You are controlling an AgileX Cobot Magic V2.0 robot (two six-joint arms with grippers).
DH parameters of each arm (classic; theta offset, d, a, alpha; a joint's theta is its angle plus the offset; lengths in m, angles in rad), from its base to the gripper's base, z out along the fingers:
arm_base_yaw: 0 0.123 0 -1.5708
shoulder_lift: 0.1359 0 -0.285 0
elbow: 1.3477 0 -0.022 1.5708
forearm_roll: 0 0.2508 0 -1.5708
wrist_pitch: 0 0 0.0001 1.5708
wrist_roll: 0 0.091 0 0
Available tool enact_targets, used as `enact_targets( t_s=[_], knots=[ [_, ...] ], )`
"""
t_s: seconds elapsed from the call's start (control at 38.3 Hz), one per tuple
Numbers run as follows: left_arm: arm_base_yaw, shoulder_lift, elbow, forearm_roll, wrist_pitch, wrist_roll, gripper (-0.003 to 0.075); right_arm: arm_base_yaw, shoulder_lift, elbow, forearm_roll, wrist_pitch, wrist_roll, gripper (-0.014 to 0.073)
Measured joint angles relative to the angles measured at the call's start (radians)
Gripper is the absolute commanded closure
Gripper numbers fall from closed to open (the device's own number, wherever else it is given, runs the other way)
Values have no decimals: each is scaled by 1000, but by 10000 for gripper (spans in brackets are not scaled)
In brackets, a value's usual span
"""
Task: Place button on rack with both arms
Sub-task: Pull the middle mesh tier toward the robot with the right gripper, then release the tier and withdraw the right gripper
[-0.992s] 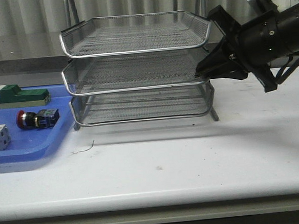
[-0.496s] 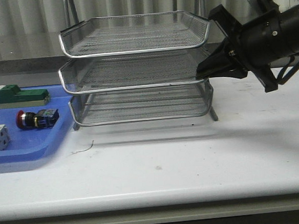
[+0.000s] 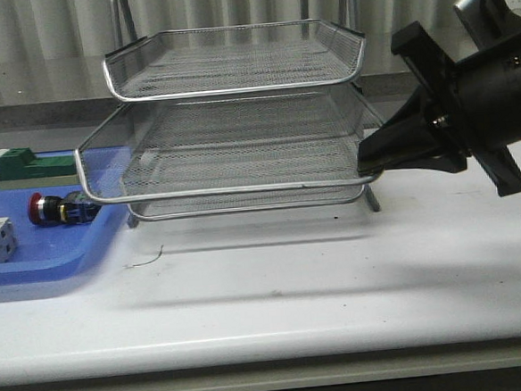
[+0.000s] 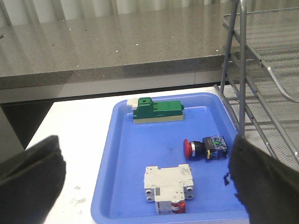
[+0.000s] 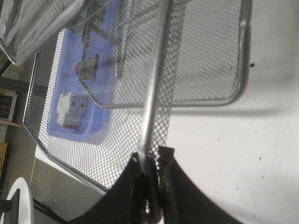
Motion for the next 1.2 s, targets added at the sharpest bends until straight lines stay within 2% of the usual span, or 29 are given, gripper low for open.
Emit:
enact_targets(
  t_s=[0.29, 0.39, 0.47, 0.68, 0.73, 0.81, 0.97, 1.12, 1.2],
  knots=[
    [0, 0, 0, 0, 0, 0, 48, 0, -95, 156, 8, 25, -66, 624],
    [0, 0, 0, 0, 0, 0, 48, 0, -100, 168, 8, 27, -70, 596],
    [0, 0, 0, 0, 0, 0, 48, 0, -101, 169, 9, 27, -74, 499],
    [0, 0, 0, 0, 0, 0, 48, 0, -103, 170, 7, 36, -76, 94],
    [0, 0, 0, 0, 0, 0, 48, -2, -109, 165, 5, 36, -76, 40],
    [0, 0, 0, 0, 0, 0, 48, -12, -135, 163, 5, 36, -76, 60],
    [0, 0, 0, 0, 0, 0, 48, -51, -235, 159, -12, 3, -74, 202],
    [0, 0, 0, 0, 0, 0, 48, -57, -357, 96, -150, -98, 17, 414],
    [0, 0, 0, 0, 0, 0, 48, -57, -413, 33, -291, -126, 109, 549]
  ],
)
